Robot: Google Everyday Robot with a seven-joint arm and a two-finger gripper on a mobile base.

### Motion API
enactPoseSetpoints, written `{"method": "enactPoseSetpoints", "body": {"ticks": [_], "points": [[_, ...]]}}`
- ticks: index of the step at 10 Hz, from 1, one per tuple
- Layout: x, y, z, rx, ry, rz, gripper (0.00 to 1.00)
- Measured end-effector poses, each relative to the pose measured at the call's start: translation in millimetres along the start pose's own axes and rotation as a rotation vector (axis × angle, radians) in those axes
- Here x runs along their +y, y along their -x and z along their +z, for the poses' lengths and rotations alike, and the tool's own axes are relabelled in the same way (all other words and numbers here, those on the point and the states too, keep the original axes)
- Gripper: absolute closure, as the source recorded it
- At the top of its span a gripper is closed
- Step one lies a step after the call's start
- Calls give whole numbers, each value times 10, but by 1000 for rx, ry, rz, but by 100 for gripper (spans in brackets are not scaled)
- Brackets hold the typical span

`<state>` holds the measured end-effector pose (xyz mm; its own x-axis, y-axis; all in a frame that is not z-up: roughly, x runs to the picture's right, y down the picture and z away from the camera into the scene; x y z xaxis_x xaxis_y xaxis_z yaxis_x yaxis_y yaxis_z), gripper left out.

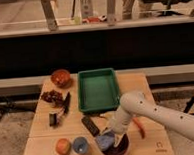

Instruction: Wipe purple bowl with sponge

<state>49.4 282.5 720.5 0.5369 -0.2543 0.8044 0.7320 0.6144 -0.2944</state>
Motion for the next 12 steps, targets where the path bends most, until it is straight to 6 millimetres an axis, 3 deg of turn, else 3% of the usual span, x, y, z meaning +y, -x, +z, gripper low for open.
{"method": "enactPoseSetpoints", "body": {"ticks": [3,7,9,12], "points": [[227,165,36,1,74,-14,100],[475,59,-52,3,91,27,100],[465,-14,-90,10,90,28,100],[238,-159,-95,17,87,10,100]]}}
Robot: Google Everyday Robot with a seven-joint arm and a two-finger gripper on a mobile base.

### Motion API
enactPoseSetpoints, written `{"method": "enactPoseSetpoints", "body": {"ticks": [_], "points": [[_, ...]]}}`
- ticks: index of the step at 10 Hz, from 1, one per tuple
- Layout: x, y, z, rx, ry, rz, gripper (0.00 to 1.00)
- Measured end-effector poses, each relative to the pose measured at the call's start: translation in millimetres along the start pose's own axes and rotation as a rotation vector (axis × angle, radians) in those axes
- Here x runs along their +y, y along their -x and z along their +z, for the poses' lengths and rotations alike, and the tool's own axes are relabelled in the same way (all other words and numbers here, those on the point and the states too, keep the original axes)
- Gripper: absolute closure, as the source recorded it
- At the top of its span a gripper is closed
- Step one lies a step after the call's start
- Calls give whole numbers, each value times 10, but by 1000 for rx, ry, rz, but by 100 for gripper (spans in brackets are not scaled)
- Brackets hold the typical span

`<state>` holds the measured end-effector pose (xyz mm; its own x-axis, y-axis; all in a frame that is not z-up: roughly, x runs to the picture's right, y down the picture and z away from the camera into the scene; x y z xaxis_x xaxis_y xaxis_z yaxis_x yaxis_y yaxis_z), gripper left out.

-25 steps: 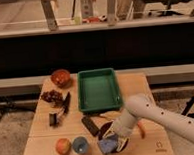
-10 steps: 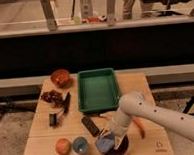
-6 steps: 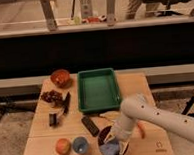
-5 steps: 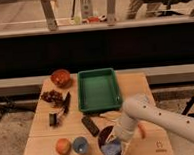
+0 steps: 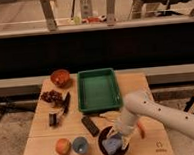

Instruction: Wipe purple bowl with sponge

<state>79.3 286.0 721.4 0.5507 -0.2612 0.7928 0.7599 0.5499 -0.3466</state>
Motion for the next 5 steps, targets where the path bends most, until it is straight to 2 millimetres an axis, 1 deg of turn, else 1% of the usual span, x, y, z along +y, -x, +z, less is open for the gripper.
{"method": "enactPoseSetpoints", "body": {"ticks": [1,2,5], "points": [[-90,-35,5,-5,-12,-9,100],[-160,-23,10,-9,-25,-20,100],[-234,51,5,-12,-42,-38,100]]}}
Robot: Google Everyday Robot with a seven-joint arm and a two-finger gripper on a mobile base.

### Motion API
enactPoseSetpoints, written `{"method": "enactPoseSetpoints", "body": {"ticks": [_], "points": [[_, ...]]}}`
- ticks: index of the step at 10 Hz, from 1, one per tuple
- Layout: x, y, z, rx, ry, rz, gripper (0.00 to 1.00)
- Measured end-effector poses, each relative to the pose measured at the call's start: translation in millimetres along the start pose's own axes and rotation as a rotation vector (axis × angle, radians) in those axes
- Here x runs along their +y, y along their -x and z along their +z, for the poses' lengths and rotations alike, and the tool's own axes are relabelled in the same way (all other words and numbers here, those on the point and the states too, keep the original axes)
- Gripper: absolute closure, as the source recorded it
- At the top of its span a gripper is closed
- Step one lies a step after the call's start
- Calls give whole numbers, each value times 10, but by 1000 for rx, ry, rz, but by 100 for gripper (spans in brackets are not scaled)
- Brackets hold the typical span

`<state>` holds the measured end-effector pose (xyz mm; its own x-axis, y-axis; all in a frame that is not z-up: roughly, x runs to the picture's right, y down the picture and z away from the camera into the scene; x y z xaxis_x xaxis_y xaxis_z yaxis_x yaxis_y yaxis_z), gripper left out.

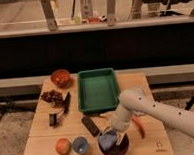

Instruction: Wipe purple bowl with sponge

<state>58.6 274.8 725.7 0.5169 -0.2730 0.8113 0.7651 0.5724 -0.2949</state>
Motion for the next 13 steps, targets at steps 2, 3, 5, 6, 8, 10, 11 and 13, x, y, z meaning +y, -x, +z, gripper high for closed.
{"method": "enactPoseSetpoints", "body": {"ticks": [2,3,5,6,8,10,11,13], "points": [[-11,92,25,-10,-3,-10,100],[23,231,80,-49,-4,-33,100],[80,324,115,-75,4,-46,100],[111,342,125,-79,8,-46,100],[229,331,116,-80,16,-31,100],[374,269,73,-68,19,-6,100],[422,244,54,-60,22,4,100],[448,212,31,-46,27,18,100]]}}
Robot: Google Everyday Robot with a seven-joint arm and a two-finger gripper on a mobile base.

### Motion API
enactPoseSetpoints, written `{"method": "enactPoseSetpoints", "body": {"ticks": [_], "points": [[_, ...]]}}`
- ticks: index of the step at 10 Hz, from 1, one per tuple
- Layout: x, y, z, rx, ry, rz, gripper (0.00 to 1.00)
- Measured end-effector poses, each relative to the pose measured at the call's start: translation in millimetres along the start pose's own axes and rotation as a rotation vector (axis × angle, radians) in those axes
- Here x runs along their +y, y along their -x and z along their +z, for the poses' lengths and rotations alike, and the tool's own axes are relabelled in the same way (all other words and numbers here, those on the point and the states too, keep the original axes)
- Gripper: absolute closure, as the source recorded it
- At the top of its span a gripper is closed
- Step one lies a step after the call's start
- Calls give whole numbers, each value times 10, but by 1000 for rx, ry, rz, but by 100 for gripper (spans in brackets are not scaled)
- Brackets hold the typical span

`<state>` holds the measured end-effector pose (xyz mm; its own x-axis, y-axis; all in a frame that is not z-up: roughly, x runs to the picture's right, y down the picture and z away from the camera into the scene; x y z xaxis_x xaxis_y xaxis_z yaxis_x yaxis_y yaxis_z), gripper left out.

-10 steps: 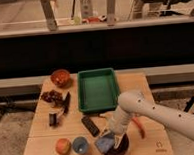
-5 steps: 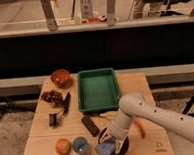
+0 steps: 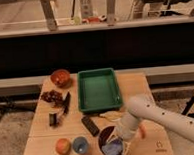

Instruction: Wipe purple bowl with sponge

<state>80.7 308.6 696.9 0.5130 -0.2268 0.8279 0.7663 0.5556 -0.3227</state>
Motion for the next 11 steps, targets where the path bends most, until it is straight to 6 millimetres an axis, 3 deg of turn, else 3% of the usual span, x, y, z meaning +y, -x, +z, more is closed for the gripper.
{"method": "enactPoseSetpoints", "body": {"ticks": [11], "points": [[-84,-99,-10,16,10,10,100]]}}
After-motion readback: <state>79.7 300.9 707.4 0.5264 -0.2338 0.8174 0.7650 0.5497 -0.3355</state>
